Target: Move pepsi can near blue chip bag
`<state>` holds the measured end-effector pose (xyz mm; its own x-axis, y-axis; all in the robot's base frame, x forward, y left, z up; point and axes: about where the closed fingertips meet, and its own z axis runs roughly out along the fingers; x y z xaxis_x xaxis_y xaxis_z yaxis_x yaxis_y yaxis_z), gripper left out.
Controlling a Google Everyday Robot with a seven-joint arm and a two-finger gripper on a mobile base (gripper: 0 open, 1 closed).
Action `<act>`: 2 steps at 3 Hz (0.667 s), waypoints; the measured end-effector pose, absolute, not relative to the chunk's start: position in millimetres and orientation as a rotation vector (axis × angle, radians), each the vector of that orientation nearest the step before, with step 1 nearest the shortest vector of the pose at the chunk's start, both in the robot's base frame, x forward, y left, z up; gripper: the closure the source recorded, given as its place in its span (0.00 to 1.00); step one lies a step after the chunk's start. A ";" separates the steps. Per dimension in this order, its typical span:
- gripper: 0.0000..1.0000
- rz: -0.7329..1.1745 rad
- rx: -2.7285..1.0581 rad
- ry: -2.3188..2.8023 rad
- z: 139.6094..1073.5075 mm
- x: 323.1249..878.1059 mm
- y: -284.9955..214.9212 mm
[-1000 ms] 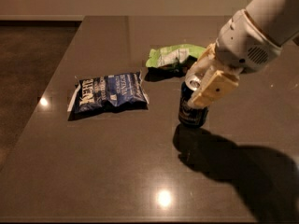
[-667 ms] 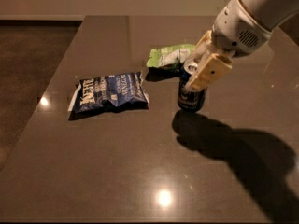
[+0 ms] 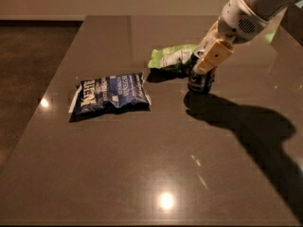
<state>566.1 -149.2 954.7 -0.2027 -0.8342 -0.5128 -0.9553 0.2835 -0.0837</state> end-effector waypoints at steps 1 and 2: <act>0.82 0.319 -1.558 2.145 945.5 590.5 -164.9; 0.59 0.305 -1.522 2.173 938.6 606.7 -175.6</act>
Offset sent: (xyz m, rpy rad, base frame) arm 0.0574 -0.0442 -0.0205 -0.0312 0.0143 -0.1294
